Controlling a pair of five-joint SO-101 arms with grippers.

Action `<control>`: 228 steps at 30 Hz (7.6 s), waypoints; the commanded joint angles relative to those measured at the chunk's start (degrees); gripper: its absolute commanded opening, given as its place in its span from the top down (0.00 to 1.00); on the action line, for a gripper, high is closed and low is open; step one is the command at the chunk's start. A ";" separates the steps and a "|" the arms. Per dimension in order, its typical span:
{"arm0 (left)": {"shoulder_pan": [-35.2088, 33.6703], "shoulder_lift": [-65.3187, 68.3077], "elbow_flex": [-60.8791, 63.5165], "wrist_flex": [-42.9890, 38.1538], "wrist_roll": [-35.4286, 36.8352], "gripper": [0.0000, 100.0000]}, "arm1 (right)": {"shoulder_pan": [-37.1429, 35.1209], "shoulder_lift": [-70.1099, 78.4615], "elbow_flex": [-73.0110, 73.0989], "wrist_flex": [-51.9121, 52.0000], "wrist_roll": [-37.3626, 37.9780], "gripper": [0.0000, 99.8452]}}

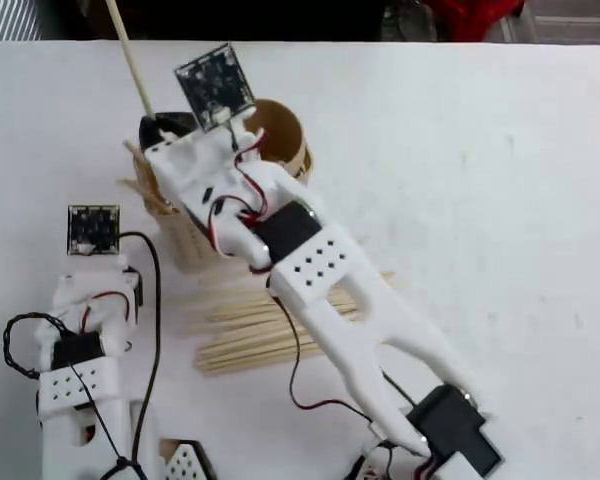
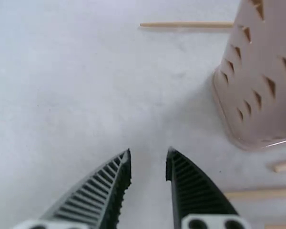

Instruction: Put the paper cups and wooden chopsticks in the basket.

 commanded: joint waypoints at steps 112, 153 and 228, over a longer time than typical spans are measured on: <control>0.66 0.40 0.62 -3.25 -0.70 0.86 | 18.77 -46.20 58.46 36.97 63.82 0.82; 0.66 0.40 0.62 -3.25 -0.70 0.86 | 14.37 -25.98 53.80 41.89 46.68 0.70; 0.66 0.40 0.62 -3.34 -0.70 0.86 | 18.77 -5.49 35.78 39.60 43.08 0.91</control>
